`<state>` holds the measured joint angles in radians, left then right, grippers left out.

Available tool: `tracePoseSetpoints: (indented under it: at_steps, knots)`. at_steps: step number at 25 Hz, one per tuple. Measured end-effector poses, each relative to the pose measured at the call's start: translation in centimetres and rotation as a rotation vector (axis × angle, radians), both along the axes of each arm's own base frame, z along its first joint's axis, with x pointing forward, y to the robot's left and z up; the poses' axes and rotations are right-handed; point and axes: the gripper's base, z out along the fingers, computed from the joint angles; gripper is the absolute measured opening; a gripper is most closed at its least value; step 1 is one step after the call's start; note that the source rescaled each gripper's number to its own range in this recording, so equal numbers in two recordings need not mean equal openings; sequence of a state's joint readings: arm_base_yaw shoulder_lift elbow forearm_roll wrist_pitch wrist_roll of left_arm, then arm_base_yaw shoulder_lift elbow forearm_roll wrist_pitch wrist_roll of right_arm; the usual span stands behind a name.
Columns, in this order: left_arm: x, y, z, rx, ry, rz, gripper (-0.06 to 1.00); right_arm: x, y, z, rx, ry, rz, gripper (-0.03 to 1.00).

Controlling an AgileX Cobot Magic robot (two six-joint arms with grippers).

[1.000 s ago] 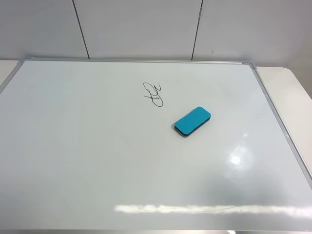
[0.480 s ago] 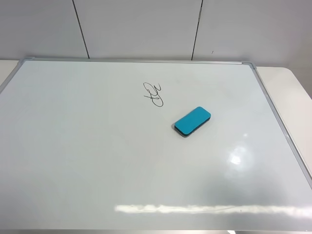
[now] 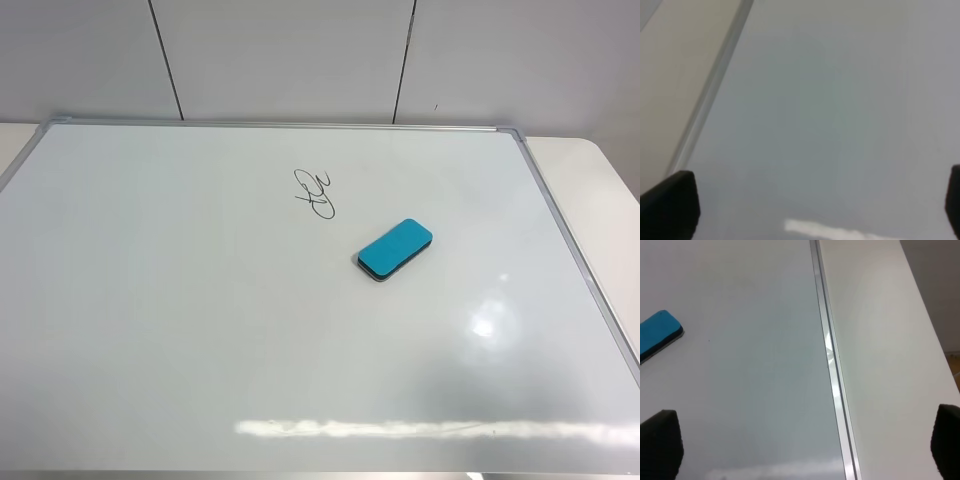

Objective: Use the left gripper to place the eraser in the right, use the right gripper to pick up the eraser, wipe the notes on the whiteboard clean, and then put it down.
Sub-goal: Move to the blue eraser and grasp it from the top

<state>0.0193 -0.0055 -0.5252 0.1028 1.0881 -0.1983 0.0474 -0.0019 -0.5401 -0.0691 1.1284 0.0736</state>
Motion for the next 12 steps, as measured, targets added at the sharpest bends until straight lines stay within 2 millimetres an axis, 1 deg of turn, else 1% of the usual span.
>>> tracePoseSetpoints:
  at_steps: [12]
  knots:
    - [0.0, 0.0, 0.0, 0.0, 0.0, 0.0, 1.0, 0.2, 0.02, 0.38, 0.003, -0.047, 0.001, 1.0]
